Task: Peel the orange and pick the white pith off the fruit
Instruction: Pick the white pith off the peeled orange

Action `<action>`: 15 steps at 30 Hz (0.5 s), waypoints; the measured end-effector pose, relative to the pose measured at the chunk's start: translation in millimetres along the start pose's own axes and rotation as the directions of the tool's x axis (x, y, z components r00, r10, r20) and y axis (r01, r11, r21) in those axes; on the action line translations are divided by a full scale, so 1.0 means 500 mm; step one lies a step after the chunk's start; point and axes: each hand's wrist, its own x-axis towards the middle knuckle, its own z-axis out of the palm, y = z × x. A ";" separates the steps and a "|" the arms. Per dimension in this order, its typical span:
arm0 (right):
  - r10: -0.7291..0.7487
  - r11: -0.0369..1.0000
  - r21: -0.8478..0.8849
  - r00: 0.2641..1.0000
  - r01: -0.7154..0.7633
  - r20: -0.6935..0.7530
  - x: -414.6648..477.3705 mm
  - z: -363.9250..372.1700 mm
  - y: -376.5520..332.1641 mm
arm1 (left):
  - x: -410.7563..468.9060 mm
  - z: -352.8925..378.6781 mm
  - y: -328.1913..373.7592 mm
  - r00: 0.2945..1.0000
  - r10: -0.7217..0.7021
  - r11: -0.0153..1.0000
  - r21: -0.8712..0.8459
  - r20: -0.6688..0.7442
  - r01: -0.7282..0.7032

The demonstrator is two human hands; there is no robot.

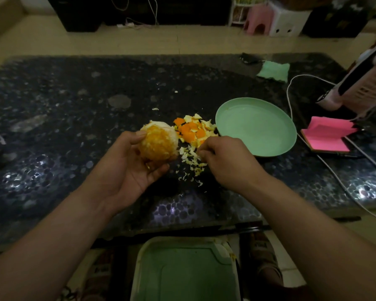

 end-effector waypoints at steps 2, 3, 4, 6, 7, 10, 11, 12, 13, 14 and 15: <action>0.013 0.999 -0.043 1.000 -0.013 -0.008 0.003 0.005 -0.002 | 0.004 0.004 -0.005 0.999 0.005 1.000 -0.007 -0.043 -0.005; 0.021 0.997 -0.073 1.000 -0.021 -0.010 0.003 0.007 -0.005 | 0.004 0.007 -0.007 0.998 0.007 1.000 -0.012 -0.057 -0.008; 0.019 0.993 -0.115 1.000 -0.020 -0.016 0.003 0.009 -0.008 | 0.005 0.010 -0.010 0.998 0.009 1.000 -0.018 -0.069 -0.010; 0.013 0.977 -0.213 1.000 -0.016 -0.017 -0.001 0.012 -0.013 | 0.006 0.015 -0.016 0.996 0.006 0.999 -0.033 -0.092 -0.009; 0.001 0.969 -0.247 1.000 -0.004 -0.011 -0.003 0.012 -0.015 | 0.007 0.018 -0.019 0.995 0.004 0.999 -0.041 -0.100 -0.008; -0.011 0.976 -0.220 1.000 0.009 -0.006 -0.006 0.008 -0.016 | 0.007 0.023 -0.025 0.994 0.001 0.998 -0.069 -0.109 -0.008; -0.002 0.980 -0.198 1.000 0.000 -0.011 -0.008 0.004 -0.019 | 0.006 0.025 -0.026 0.994 0.004 0.997 -0.073 -0.108 -0.012; -0.004 0.983 -0.182 1.000 -0.002 -0.029 -0.010 0.002 -0.022 | 0.005 0.028 -0.026 0.994 0.009 0.997 -0.076 -0.107 -0.017; -0.003 0.983 -0.181 0.999 -0.004 -0.039 -0.011 0.001 -0.027 | 0.003 0.031 -0.026 0.995 0.015 0.997 -0.078 -0.102 -0.023; -0.013 0.986 -0.170 0.998 0.003 -0.057 -0.011 0.000 -0.028 | 0.002 0.034 -0.025 0.995 0.018 0.996 -0.081 -0.098 -0.026; -0.007 0.990 -0.144 0.998 -0.003 -0.066 -0.013 -0.002 -0.031 | 0.000 0.036 -0.025 0.995 0.018 0.996 -0.086 -0.097 -0.027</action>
